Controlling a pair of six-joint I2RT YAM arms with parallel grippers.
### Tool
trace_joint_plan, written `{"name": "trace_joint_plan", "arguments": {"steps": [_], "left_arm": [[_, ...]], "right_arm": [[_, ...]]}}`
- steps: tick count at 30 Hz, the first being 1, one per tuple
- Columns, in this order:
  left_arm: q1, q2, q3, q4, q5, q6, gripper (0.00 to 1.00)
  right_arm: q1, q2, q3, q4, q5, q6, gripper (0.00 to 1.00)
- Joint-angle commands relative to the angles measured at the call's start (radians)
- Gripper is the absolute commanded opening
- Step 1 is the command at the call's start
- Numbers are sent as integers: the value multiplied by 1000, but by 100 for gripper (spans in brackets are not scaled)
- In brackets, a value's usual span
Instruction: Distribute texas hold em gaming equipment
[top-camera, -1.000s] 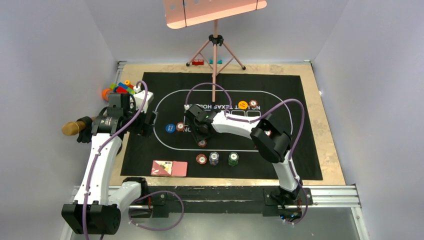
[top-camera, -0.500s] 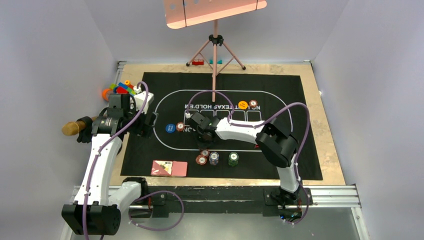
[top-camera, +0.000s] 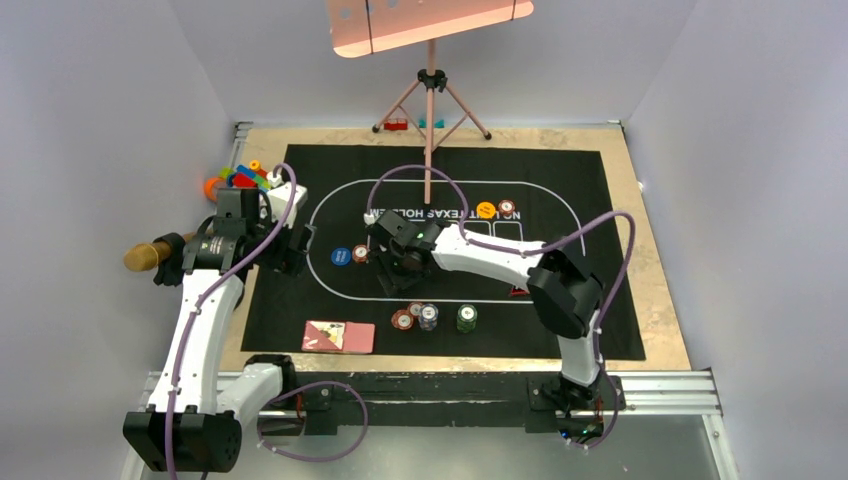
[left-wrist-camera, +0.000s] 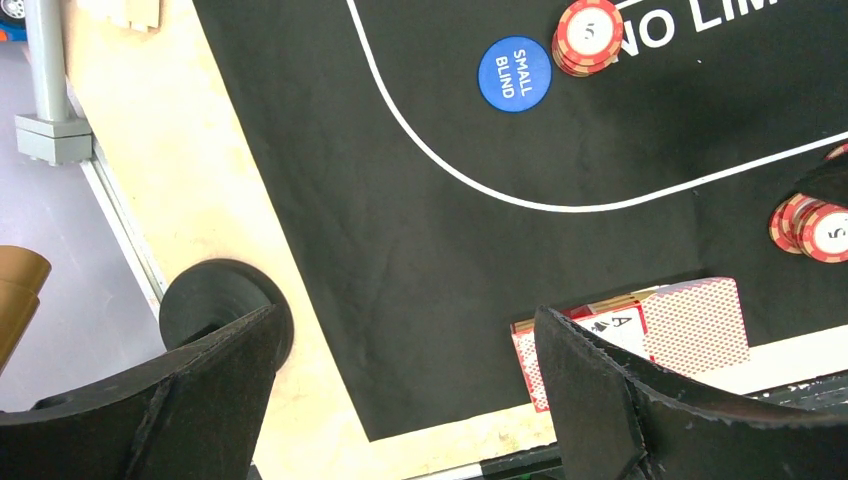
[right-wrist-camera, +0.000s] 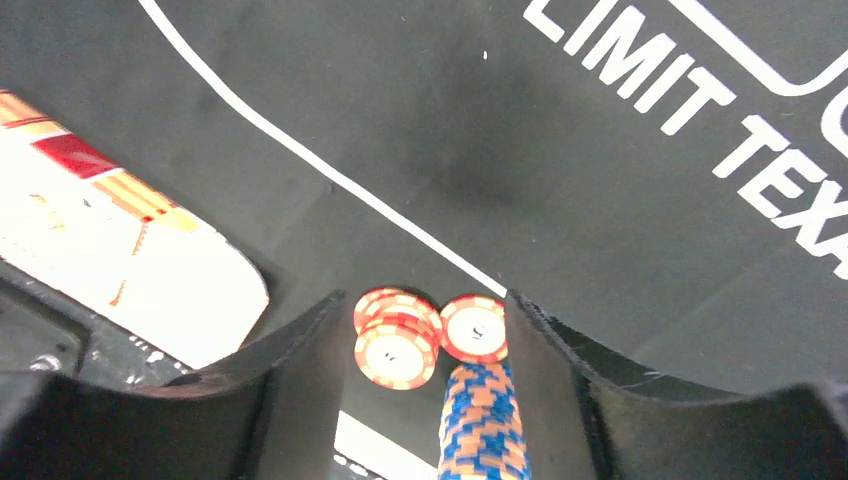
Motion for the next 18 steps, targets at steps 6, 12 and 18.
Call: {"name": "trace_joint_plan", "arguments": {"steps": [6, 12, 18], "left_arm": [[7, -15, -6, 18, -5, 18, 100], [7, -12, -3, 17, -1, 16, 100], [7, -8, 0, 12, 1, 13, 100]], "right_arm": [[3, -232, -61, -38, 86, -23, 77], [30, -318, -199, -21, 63, -26, 83], [78, -319, -255, -15, 72, -29, 84]]}}
